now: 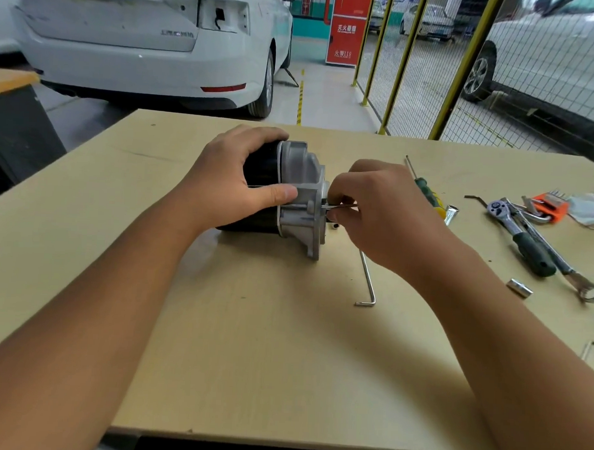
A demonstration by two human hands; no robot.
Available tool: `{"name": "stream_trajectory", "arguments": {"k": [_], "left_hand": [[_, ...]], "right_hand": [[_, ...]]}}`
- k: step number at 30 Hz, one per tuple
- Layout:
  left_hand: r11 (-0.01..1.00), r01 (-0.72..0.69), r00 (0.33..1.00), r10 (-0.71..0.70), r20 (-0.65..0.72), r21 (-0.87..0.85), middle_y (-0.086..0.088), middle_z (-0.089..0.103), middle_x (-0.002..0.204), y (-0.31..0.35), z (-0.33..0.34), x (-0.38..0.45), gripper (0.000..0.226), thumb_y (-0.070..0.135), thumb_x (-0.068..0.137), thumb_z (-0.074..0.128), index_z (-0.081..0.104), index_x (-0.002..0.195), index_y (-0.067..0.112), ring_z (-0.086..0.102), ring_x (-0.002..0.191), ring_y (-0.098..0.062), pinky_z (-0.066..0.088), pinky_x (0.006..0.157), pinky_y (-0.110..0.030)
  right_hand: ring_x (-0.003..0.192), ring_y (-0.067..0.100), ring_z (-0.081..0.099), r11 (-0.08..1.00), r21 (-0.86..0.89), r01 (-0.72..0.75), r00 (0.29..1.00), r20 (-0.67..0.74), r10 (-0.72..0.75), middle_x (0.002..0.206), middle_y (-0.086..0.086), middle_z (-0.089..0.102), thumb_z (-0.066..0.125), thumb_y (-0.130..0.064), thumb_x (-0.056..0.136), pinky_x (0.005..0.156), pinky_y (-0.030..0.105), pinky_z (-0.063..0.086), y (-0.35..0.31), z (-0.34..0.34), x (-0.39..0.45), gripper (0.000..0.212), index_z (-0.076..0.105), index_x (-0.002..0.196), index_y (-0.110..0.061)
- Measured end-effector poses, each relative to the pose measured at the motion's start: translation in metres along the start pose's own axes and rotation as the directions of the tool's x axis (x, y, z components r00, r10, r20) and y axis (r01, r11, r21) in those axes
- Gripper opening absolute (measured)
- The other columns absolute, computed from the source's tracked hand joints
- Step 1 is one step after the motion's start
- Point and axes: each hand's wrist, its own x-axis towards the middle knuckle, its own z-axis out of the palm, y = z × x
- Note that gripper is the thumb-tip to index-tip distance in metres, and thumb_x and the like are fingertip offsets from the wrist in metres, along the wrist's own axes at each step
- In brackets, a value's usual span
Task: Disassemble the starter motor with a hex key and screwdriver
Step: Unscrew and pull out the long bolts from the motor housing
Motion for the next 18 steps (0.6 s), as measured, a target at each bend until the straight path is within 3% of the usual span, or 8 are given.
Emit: {"name": "stream_trajectory", "arguments": {"k": [6,9,13,18], "left_hand": [[1.0,0.007,1.0,-0.007,0.006,0.02,0.007,0.06,0.135,0.0011,0.0,0.0002,0.084,0.057,0.067,0.08,0.058,0.143,0.03,0.054,0.126,-0.02,0.045,0.11,-0.044],[1.0,0.006,1.0,-0.006,-0.001,0.018,0.009,0.06,0.132,0.0009,0.0003,0.0006,0.084,0.057,0.066,0.081,0.058,0.142,0.029,0.054,0.125,-0.019,0.045,0.109,-0.042],[1.0,0.01,1.0,-0.011,0.006,0.018,0.014,0.057,0.129,-0.0005,-0.0002,0.0007,0.088,0.057,0.061,0.083,0.058,0.142,0.031,0.053,0.124,-0.017,0.044,0.108,-0.038],[0.999,0.004,1.0,-0.005,0.017,0.037,0.015,0.056,0.131,-0.0019,-0.0002,0.0007,0.096,0.064,0.056,0.083,0.056,0.143,0.034,0.051,0.125,-0.017,0.043,0.107,-0.037]], "right_hand": [[0.081,0.022,0.056,0.997,0.077,-0.003,1.0,0.031,0.001,0.09,0.008,0.06,0.063,-0.013,0.096,0.073,0.033,0.044,0.0039,0.0039,-0.0027,0.016,0.077,0.094,-0.007],[0.082,0.027,0.057,0.999,0.046,-0.006,0.999,0.045,0.004,0.092,0.006,0.056,0.058,-0.015,0.1,0.074,0.036,0.046,0.0038,0.0052,-0.0022,0.021,0.075,0.093,-0.005],[0.079,0.029,0.061,0.995,-0.098,0.0,1.0,0.003,0.0,0.095,-0.002,0.061,0.062,-0.022,0.097,0.066,0.04,0.053,-0.0004,0.0035,-0.0012,0.015,0.075,0.094,-0.017],[0.076,0.028,0.06,0.989,-0.146,-0.02,0.999,-0.049,0.013,0.089,-0.007,0.061,0.072,-0.027,0.09,0.058,0.032,0.045,-0.0039,0.001,-0.0027,0.003,0.07,0.089,-0.025]]}}
